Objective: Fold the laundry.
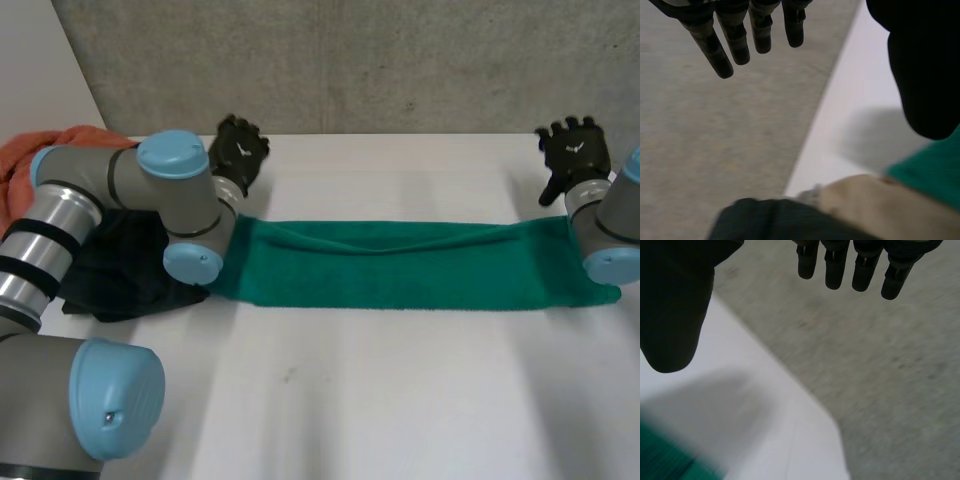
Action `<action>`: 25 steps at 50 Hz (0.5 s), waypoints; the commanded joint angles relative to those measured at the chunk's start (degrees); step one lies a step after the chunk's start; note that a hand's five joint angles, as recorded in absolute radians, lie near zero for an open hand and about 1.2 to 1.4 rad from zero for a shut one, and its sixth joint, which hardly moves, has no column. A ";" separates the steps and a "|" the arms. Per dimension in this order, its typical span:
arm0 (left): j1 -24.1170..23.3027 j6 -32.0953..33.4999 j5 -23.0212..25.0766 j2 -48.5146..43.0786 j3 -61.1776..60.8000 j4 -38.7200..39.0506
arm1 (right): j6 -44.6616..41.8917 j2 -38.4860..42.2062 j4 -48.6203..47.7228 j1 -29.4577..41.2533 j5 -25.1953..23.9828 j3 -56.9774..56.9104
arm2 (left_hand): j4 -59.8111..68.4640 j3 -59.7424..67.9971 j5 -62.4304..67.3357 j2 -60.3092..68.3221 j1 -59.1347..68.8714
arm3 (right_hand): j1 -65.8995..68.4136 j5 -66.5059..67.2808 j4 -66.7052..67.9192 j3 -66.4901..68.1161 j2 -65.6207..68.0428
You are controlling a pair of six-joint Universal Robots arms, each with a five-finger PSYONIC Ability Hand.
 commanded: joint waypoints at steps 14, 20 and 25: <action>0.10 -10.76 3.58 13.84 -17.60 -4.30 | 3.72 -10.67 10.96 -0.31 -4.80 11.40 | -1.24 -1.89 -2.77 -1.33 -0.93 | -2.24 -2.62 -1.61 -1.70 -1.50; -1.13 -10.93 10.68 15.87 -21.74 -11.50 | 3.28 -12.08 21.59 1.09 -11.91 11.57 | -1.24 -1.89 -2.77 -1.33 -0.93 | -2.24 -2.62 -1.61 -1.70 -1.50; -1.57 -10.67 12.20 12.63 -17.72 -12.75 | 5.47 -9.36 22.22 4.69 -13.51 10.00 | -1.24 -1.89 -2.77 -1.33 -0.93 | -2.24 -2.62 -1.61 -1.70 -1.50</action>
